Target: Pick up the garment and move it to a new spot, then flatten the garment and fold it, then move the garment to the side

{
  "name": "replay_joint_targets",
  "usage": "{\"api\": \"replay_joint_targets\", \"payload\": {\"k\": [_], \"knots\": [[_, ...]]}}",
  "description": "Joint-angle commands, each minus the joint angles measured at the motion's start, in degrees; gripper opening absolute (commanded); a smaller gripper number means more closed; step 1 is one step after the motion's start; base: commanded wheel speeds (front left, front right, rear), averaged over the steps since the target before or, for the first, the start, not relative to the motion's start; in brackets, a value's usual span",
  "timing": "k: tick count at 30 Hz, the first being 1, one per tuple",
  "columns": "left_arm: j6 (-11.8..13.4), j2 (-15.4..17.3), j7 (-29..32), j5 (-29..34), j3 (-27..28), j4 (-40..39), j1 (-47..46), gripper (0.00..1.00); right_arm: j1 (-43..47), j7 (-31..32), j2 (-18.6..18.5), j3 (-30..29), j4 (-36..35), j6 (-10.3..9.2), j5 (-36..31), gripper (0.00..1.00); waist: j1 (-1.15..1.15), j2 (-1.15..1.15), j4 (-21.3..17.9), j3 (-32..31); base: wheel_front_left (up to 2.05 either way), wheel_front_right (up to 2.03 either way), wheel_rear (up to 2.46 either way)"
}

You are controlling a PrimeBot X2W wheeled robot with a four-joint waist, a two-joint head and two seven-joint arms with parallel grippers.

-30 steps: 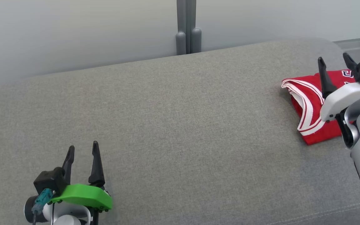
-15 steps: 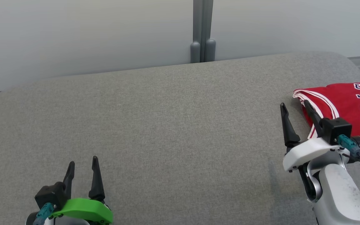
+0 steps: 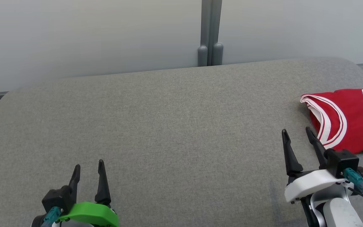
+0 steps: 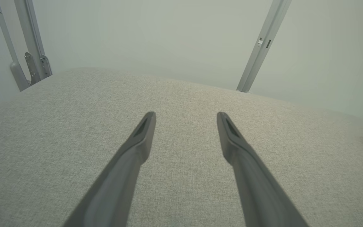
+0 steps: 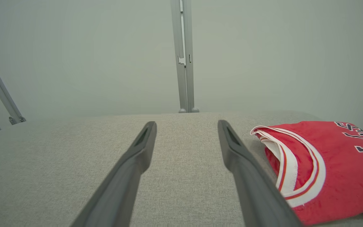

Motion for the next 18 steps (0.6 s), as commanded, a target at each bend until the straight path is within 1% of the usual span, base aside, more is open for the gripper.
{"api": "replay_joint_targets", "payload": {"k": [1, 8, 18], "knots": [[-0.32, 0.08, -0.27, 0.40, 0.03, -0.26, 0.81, 1.00, 0.98, 0.06, -0.14, 0.07, -0.53, -0.02, 0.30, 1.00, 0.00, 0.00, 0.09, -0.01, 0.00, 0.00, 0.00], [-0.83, -0.08, -0.28, 1.46, 0.39, -0.56, 1.05, 1.00, 3.31, 0.30, -0.13, 1.45, -1.64, -0.02, 2.04, 1.00, 0.00, 0.00, 0.13, 0.02, 0.00, 0.00, 0.00], [-0.99, -0.12, -0.28, 2.68, 0.37, -0.69, 1.14, 1.00, 3.63, 0.42, -0.12, 1.14, -1.93, -0.02, 2.15, 1.00, 0.00, 0.00, 0.22, -0.11, 0.00, 0.00, 0.00]]}}
